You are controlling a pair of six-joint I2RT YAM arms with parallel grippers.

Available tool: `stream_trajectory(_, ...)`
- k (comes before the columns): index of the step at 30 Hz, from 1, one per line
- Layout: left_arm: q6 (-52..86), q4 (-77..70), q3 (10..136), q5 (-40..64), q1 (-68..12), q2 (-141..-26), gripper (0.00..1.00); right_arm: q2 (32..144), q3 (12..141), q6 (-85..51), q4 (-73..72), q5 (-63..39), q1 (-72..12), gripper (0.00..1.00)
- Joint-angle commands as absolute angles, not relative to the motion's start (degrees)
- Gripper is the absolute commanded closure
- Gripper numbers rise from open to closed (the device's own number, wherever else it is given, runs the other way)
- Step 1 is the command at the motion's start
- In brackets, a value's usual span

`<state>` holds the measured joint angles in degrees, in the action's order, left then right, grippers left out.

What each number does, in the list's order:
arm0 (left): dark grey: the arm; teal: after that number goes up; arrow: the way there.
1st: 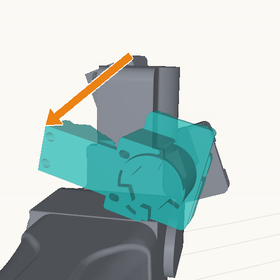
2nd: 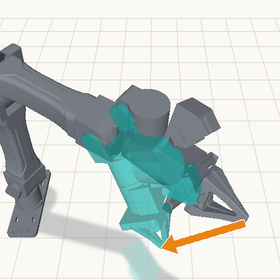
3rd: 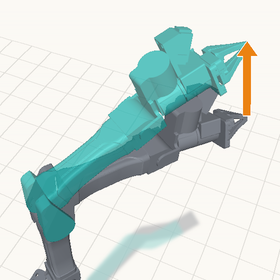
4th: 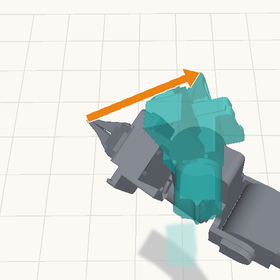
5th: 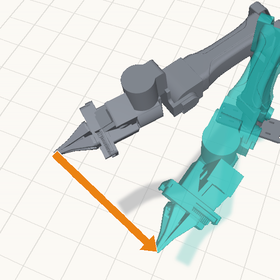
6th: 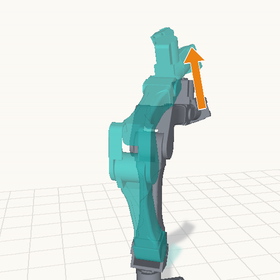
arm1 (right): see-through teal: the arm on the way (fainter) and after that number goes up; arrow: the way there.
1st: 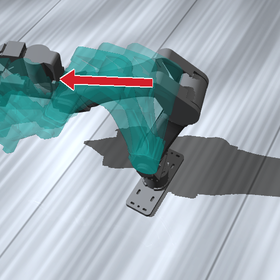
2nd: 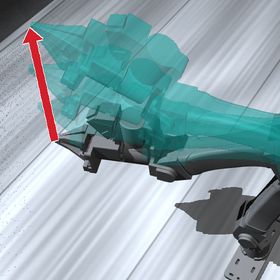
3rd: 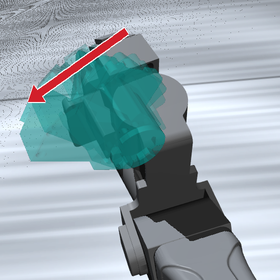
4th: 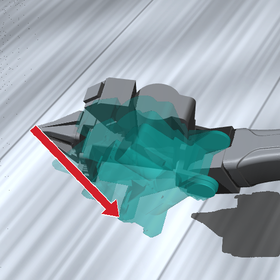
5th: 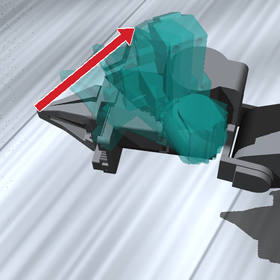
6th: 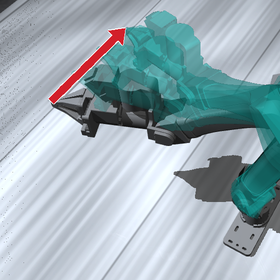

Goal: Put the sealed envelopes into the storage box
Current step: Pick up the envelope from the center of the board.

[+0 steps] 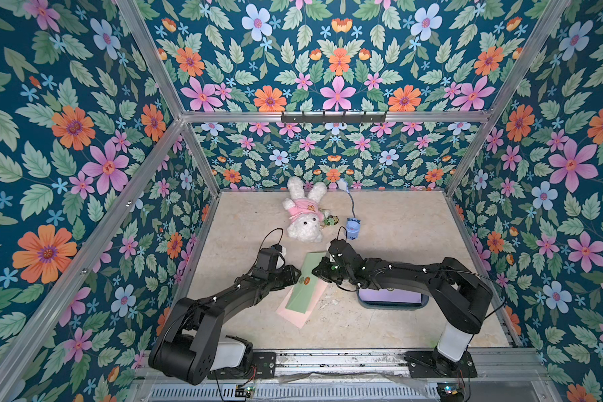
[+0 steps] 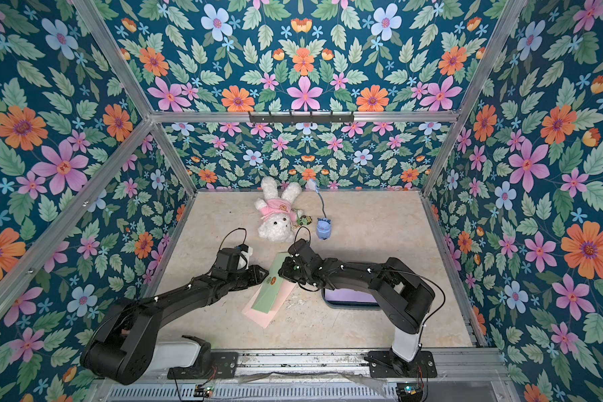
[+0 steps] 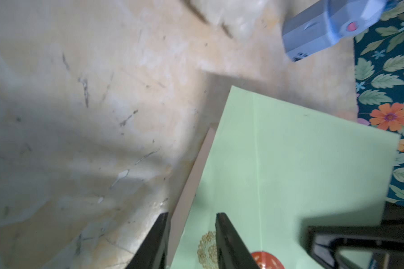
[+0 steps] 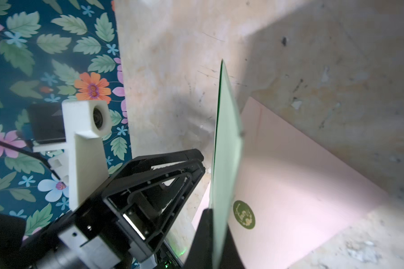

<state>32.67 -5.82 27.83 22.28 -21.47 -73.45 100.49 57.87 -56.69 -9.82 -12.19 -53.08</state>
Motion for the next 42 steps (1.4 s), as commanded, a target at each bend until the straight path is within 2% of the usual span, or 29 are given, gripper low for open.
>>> stream_trajectory(1,32.7,-3.2,30.2,19.9,-21.4,-67.6,0.54,96.8,56.5,-52.4,-14.8,-10.8,-53.1,1.0)
stream_trajectory(5,31.7,0.9,33.6,17.6,-20.7,-58.7,0.41,90.1,54.7,-47.6,-16.7,-8.4,-53.2,1.0)
stream_trajectory(8,30.2,1.7,36.2,19.8,-20.1,-54.0,0.34,85.0,53.3,-42.2,-17.5,-6.0,-53.2,1.0)
stream_trajectory(14,28.2,-3.0,39.5,35.4,-20.0,-50.7,0.33,73.2,46.7,-33.9,-23.7,-3.4,-52.4,1.0)
stream_trajectory(22,33.4,-14.9,39.3,53.6,-20.0,-53.3,0.29,60.7,36.1,-31.4,-33.4,-10.2,-47.9,1.0)
stream_trajectory(29,32.0,-14.6,40.6,56.5,-20.1,-56.4,0.29,58.7,32.9,-31.8,-38.7,-15.8,-47.9,1.0)
stream_trajectory(34,33.1,-17.7,40.4,60.6,-21.9,-58.3,0.36,59.5,33.0,-33.3,-40.5,-16.0,-47.9,1.0)
stream_trajectory(38,31.3,-16.2,40.5,60.2,-25.2,-59.4,0.49,61.3,34.1,-34.2,-41.7,-17.3,-47.8,1.0)
stream_trajectory(42,30.9,-15.5,41.0,58.8,-26.2,-59.2,0.78,62.6,34.6,-34.5,-42.2,-17.8,-47.8,1.0)
